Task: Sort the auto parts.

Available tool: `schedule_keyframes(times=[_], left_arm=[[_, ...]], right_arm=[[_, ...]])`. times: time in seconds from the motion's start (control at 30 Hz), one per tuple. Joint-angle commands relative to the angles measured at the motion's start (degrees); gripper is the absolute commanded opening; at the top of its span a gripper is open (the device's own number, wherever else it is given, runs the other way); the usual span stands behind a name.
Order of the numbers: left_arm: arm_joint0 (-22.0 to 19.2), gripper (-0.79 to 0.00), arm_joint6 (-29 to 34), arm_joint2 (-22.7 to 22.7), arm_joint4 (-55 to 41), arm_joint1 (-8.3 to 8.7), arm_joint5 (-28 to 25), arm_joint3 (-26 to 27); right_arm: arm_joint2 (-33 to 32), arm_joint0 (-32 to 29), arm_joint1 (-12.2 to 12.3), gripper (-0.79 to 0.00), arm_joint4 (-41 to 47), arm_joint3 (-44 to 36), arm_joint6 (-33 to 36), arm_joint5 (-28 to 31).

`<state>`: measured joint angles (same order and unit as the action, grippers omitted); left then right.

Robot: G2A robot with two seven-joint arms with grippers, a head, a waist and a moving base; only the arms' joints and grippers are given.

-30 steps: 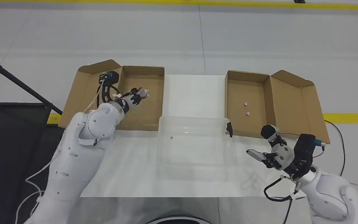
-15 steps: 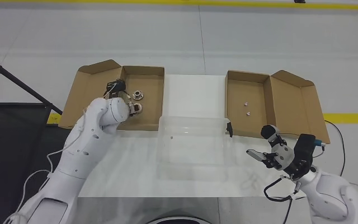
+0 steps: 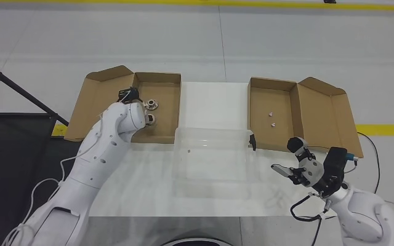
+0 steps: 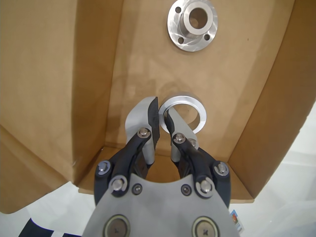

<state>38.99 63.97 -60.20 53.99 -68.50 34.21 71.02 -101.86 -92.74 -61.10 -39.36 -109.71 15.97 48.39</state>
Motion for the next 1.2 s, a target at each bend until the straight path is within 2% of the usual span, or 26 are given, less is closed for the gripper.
schedule_keyframes(times=[0.0,0.07,0.13,0.23,0.4,0.6,0.83,1.03,1.17], left_arm=[[-0.2,-0.252,0.0,0.0,0.1,-0.12,0.0,-0.3],[-0.3,-0.092,0.0,0.0,0.2,-0.20,0.2,-0.4],[-0.3,-0.034,0.0,-0.2,0.4,-0.25,0.3,-0.3],[-0.1,0.000,-0.2,-0.7,0.8,-0.26,0.4,0.3],[2.0,0.000,-2.9,-2.8,-0.2,-0.10,0.8,5.1],[8.5,0.000,-10.7,-7.7,-3.8,0.38,-0.7,16.9],[20.0,0.000,-28.0,-14.5,-9.8,0.71,-8.1,30.7],[28.0,0.000,-41.8,-17.7,-12.4,0.63,-14.9,36.3],[32.0,0.000,-48.0,-19.0,-13.6,0.55,-19.1,38.6]], right_arm=[[0.0,0.0,0.0,0.000,0.0,0.0,0.0,0.0],[0.0,0.0,0.0,0.000,0.0,0.0,0.0,0.0],[0.0,0.0,0.0,0.000,0.0,0.0,0.0,0.0],[0.0,0.0,0.0,0.000,0.0,0.0,0.0,0.0],[0.0,0.0,0.0,0.000,0.0,0.0,0.0,0.0],[0.5,-0.1,-0.1,0.000,0.1,-0.3,-1.0,-1.2],[0.3,0.9,-0.4,0.000,2.1,2.7,-5.9,-6.3],[-0.2,2.9,-0.8,0.000,1.4,7.5,-13.0,-11.1],[0.4,5.7,-1.2,0.000,0.7,12.1,-17.8,-14.1]])
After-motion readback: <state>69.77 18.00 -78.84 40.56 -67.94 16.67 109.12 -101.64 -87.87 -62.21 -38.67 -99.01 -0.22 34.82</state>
